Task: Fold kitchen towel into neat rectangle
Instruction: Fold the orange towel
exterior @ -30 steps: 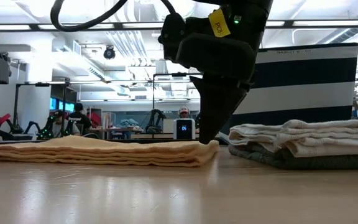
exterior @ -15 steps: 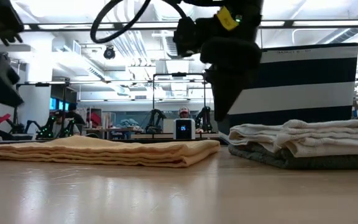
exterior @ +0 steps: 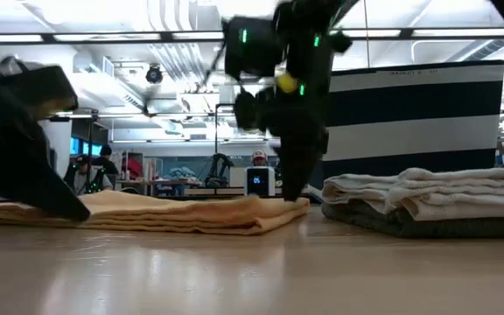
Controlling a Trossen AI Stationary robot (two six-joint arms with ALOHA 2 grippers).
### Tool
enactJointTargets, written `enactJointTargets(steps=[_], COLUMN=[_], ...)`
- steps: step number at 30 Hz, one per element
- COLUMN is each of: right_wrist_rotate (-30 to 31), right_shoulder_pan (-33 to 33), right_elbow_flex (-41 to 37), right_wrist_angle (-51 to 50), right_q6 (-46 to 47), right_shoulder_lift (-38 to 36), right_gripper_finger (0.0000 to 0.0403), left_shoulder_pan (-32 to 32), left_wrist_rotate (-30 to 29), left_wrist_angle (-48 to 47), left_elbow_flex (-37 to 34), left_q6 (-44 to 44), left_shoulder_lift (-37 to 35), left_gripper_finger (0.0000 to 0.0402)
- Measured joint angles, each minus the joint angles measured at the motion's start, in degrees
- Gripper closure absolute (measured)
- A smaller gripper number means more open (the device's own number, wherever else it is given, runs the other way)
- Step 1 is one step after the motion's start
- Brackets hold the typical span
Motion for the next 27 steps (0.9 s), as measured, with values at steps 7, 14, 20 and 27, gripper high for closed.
enactJointTargets(steps=[7,14,20,27], right_wrist_rotate=[5.77,6.33,5.87,1.17], right_shoulder_pan=[-1.77,-0.48,4.34,8.43], right_elbow_flex=[-0.23,0.84,0.88,-0.23], right_wrist_angle=[-0.76,-1.09,-1.99,1.15], right_q6=[-0.36,-1.13,1.01,3.58], right_shoulder_lift=[0.2,-1.29,-3.01,-1.47], right_gripper_finger=[0.0402,0.0402,0.0403,0.0403], left_shoulder_pan=[0.07,0.32,0.55,5.7], left_wrist_rotate=[-1.26,-2.12,-3.5,1.2], left_wrist_angle=[0.24,-1.22,1.7,20.18], left_elbow_flex=[0.14,-0.16,-0.12,0.91], left_q6=[-0.57,1.97,6.91,22.13], left_shoulder_lift=[1.3,-2.55,-3.92,0.27], left_gripper_finger=[0.0299,0.0299,0.0299,0.0299])
